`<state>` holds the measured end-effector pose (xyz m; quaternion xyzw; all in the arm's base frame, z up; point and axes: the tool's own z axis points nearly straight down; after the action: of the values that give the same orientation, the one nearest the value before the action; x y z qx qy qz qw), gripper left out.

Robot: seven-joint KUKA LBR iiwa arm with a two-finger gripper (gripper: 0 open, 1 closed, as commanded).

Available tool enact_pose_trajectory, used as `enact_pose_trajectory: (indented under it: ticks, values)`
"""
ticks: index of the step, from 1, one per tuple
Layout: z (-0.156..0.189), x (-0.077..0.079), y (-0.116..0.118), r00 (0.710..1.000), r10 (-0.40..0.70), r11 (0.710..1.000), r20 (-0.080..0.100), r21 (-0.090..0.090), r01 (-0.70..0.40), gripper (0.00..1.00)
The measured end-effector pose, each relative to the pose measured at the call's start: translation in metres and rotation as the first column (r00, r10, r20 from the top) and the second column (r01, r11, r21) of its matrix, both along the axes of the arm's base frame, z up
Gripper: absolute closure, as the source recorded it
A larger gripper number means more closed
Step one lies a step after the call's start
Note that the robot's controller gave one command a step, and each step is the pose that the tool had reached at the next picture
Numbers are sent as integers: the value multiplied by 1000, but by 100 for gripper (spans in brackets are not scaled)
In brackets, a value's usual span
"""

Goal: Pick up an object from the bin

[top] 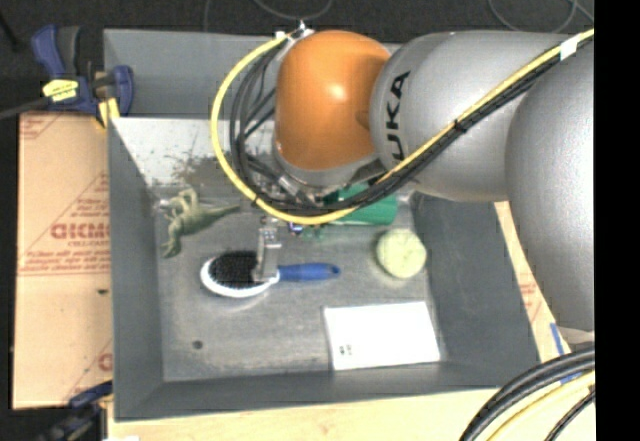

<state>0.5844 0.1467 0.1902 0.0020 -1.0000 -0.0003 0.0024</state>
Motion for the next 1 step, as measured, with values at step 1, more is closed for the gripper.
enact_pose_trajectory:
  ticks: [1]
  values:
    - [5,1,-1,1000,-3,1000,6,1,3,0]
